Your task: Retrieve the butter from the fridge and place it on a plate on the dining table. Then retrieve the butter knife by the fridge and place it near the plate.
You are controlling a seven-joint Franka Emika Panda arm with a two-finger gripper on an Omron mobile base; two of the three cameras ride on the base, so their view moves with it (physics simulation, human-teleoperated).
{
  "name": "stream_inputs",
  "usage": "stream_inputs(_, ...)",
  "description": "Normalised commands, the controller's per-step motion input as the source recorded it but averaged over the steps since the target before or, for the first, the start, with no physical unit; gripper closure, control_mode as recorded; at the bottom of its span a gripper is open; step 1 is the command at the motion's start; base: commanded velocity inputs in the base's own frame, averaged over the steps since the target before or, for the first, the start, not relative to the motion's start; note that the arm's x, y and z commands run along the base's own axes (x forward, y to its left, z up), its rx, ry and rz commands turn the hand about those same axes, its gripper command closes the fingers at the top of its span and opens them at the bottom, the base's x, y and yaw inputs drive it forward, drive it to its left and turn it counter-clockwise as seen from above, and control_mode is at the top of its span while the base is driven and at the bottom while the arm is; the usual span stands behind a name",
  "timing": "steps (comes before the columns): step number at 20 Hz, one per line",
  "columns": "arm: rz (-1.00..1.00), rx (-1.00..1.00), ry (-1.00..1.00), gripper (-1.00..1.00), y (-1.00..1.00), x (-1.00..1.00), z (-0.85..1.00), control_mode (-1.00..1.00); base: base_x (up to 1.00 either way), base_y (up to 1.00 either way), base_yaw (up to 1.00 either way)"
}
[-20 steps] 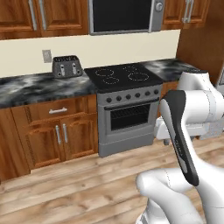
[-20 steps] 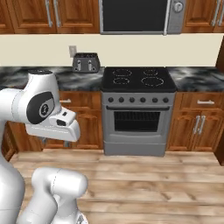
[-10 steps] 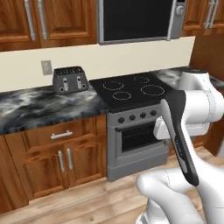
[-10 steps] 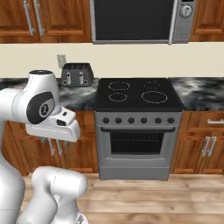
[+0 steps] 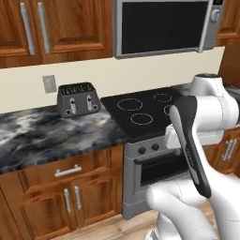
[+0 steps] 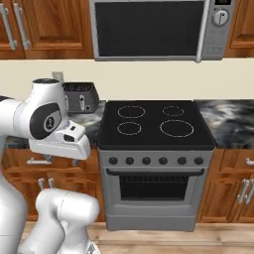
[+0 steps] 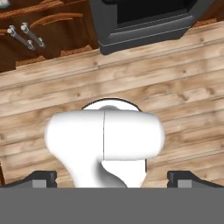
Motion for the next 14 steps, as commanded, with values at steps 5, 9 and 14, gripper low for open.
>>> stream_inputs(5,0.0,0.0,0.0,-1.0,0.0,0.0,0.0,1.0,0.47,-0.82,0.0)
stream_inputs(9,0.0,0.0,0.0,-1.0,0.0,0.0,0.0,1.0,0.33,-1.0,0.0)
stream_inputs(14,0.0,0.0,0.0,-1.0,0.0,0.0,0.0,1.0,0.2,-0.98,0.0)
